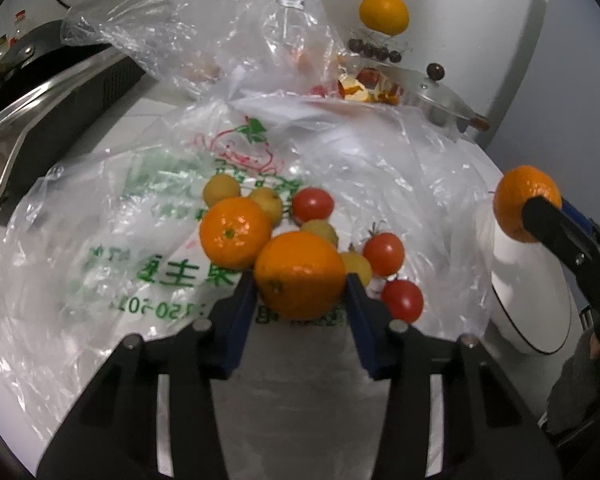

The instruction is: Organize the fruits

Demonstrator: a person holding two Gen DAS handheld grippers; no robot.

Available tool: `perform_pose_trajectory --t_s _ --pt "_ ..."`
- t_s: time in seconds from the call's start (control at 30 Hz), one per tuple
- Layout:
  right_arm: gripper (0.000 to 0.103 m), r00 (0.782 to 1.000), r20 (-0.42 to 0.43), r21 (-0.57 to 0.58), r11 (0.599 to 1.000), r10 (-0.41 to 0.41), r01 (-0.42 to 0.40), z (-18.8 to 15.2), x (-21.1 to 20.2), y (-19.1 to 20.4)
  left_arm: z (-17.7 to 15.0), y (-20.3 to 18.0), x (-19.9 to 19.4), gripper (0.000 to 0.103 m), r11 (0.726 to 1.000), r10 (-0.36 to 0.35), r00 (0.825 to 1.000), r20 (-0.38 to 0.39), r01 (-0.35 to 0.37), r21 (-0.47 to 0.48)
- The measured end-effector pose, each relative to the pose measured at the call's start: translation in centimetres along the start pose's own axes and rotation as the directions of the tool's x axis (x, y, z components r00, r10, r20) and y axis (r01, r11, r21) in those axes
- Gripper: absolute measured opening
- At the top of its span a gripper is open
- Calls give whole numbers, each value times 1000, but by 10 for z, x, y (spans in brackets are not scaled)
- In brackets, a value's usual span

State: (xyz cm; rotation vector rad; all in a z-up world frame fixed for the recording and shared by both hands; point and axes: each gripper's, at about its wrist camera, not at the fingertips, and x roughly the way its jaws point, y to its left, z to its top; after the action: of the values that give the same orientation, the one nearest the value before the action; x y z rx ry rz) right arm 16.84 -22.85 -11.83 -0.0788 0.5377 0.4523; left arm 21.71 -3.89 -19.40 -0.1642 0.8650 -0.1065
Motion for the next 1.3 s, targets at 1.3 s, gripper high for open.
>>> perform_pose_trajectory --t_s 1.3 --pt "47 996 15 2 996 -93 93 -25 -66 -19 -12 -87 -73 46 983 -109 985 132 86 164"
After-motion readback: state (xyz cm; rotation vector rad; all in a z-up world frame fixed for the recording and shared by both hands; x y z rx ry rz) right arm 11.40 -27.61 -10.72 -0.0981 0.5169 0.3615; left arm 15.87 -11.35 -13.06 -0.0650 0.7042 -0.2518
